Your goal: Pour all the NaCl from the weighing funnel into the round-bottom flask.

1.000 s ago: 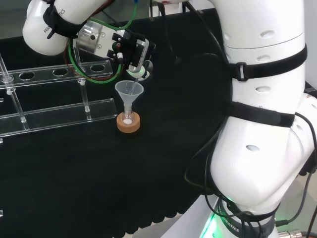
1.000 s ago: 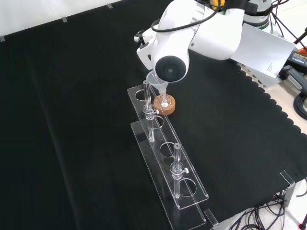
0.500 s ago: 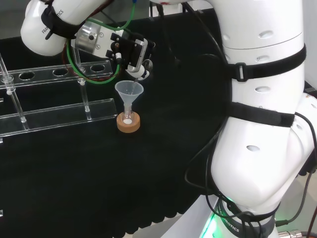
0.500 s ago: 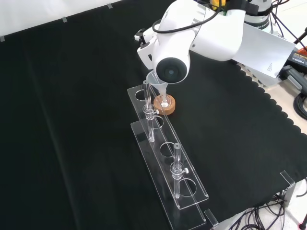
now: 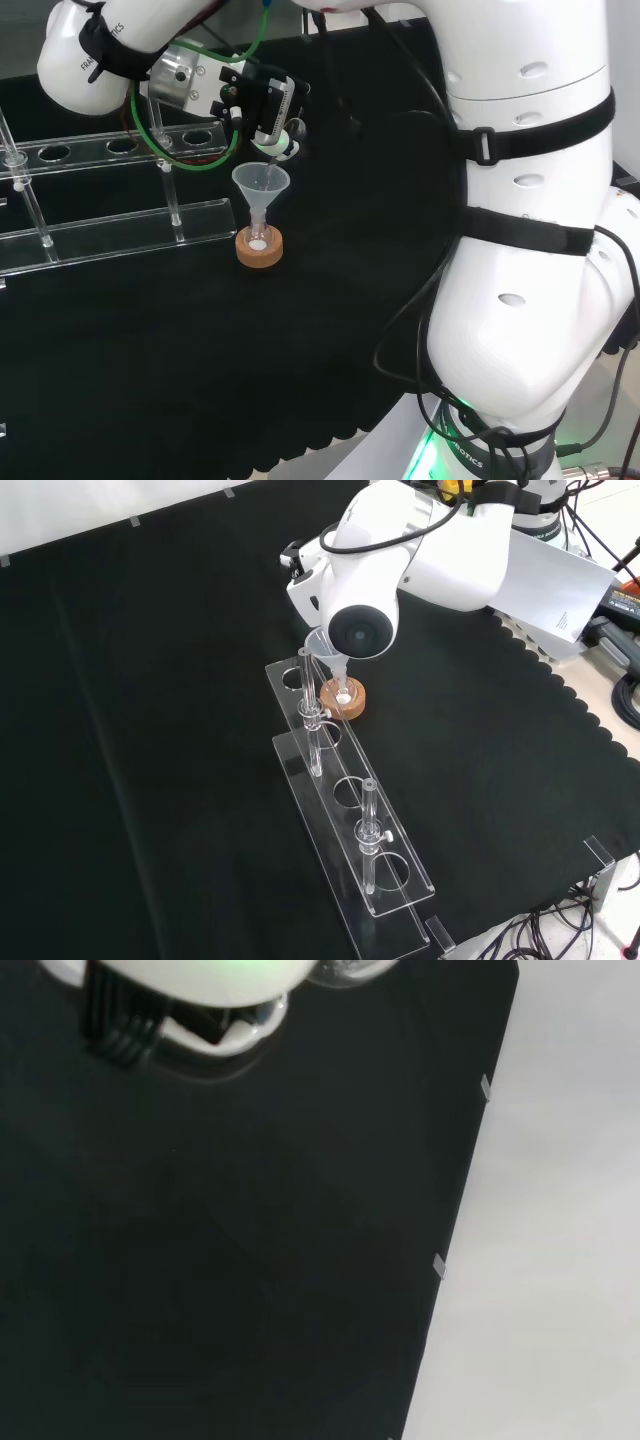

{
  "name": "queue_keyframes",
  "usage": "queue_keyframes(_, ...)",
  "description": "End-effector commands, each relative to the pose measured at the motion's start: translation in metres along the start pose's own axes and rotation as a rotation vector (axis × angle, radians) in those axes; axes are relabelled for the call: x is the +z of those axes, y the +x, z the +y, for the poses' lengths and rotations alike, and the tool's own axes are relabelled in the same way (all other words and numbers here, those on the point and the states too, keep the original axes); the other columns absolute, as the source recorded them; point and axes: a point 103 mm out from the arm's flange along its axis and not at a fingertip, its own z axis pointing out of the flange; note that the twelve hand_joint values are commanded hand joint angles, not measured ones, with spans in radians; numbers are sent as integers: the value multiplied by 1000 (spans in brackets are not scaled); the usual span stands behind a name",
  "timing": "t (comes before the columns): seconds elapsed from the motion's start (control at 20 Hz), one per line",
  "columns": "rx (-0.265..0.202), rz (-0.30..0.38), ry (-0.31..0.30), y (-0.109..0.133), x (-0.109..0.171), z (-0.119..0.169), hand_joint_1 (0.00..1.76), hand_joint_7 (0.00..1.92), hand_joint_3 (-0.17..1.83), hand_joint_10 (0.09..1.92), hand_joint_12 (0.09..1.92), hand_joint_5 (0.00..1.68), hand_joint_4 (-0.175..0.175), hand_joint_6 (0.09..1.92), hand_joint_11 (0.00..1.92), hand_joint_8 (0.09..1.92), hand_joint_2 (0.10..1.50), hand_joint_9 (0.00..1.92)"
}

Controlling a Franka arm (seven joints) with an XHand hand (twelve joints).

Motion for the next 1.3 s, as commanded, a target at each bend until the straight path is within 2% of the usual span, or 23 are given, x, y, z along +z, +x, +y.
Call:
queue_keyframes(0.05,4,-18,-4,1,-2,-1,1135,1167,716,87,871,1312,175,634,1098,498,612,1473)
queue_keyframes(0.3,5,-16,-12,1,-3,-3,1135,1167,717,87,871,1313,175,632,1099,497,611,1474)
queue_keyframes(0.5,-7,18,-16,-1,-3,-2,1135,1168,717,87,870,1314,175,630,1099,497,611,1475)
queue_keyframes(0.95,-48,126,-43,-7,7,4,1136,1169,717,87,869,1315,175,627,1099,495,610,1476)
queue_keyframes(1.3,-61,210,-70,-19,25,9,1136,1170,717,87,868,1316,175,625,1100,494,610,1479)
